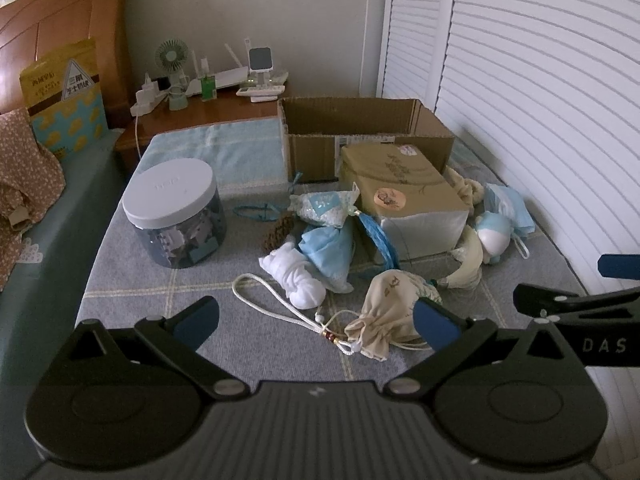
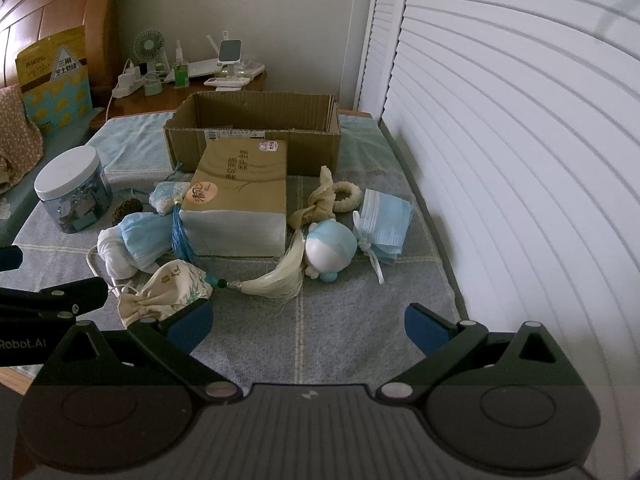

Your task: Organize soft objects

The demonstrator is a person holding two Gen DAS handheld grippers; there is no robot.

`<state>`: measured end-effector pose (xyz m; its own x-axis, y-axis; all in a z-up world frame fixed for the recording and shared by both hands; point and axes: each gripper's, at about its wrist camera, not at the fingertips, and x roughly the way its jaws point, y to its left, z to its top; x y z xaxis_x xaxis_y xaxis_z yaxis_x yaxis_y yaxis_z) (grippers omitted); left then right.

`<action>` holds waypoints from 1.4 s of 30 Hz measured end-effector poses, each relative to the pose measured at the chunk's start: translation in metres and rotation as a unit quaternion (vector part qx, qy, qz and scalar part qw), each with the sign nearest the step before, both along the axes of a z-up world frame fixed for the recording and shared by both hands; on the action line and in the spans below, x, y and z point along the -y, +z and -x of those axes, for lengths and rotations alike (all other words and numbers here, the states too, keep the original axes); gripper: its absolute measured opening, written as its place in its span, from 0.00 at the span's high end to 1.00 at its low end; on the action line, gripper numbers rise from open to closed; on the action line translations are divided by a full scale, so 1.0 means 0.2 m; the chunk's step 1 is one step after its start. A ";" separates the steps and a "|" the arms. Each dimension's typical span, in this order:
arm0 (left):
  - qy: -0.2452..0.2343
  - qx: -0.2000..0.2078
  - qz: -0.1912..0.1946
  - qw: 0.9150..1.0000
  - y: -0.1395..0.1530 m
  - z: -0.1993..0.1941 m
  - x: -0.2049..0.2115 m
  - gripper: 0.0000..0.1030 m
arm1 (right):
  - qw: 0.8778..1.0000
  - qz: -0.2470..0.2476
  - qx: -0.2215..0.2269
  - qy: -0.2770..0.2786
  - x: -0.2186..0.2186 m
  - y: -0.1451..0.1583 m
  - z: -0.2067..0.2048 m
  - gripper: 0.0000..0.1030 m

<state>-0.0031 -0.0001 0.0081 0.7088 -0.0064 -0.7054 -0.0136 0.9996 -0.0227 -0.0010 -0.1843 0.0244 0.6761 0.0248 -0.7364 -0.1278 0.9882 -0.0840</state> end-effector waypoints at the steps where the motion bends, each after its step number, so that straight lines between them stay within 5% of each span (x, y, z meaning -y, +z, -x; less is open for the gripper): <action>1: 0.000 0.001 0.000 1.000 0.00 0.00 0.00 0.01 | 1.000 0.000 0.000 0.000 0.00 0.00 0.00 0.00; 30: -0.018 0.016 -0.012 1.000 0.00 -0.01 0.03 0.01 | 1.000 0.004 0.010 0.005 0.01 0.00 0.00 0.00; 42: -0.068 0.042 -0.014 0.997 -0.01 -0.03 0.05 0.01 | 1.000 0.010 0.019 0.022 0.02 -0.02 -0.01 0.00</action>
